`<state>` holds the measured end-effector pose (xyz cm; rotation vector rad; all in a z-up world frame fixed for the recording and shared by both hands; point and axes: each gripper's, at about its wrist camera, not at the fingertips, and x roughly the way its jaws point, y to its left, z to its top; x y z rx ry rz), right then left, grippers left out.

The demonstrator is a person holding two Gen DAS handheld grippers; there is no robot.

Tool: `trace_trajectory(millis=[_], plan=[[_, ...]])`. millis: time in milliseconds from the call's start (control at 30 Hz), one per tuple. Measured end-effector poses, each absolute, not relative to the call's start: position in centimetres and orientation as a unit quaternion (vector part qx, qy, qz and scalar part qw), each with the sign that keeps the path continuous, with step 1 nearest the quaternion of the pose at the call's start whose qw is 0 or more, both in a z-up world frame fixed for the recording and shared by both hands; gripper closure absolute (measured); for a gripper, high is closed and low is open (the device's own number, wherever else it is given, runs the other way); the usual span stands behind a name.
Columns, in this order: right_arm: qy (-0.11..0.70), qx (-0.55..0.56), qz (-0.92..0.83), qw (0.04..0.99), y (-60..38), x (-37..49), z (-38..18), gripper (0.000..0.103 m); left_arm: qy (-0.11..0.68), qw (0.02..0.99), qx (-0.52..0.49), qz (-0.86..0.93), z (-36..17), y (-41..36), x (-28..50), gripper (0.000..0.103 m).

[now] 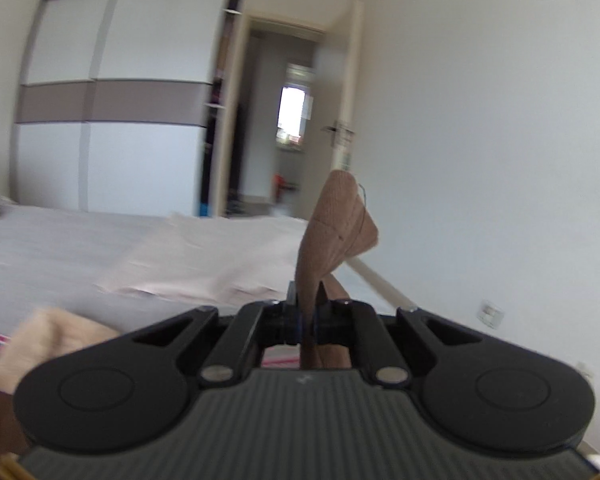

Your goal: Fold large clothes

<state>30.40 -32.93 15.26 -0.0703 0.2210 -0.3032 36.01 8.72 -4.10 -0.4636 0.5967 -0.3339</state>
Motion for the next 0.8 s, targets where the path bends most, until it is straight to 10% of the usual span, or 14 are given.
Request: trace_trajectory(millis=[533, 800], plan=[[0.252, 0.055, 0.175, 0.950, -14.9, 35.2, 4.6, 0.098, 0.242, 0.875, -0.363, -0.210, -5.4, 13.8, 36.5, 0.000], [0.300, 0.128, 0.243, 0.914, -16.5, 33.4, -0.3, 0.040, 0.247, 0.863, -0.373, -0.235, -5.4, 13.5, 36.3, 0.002]])
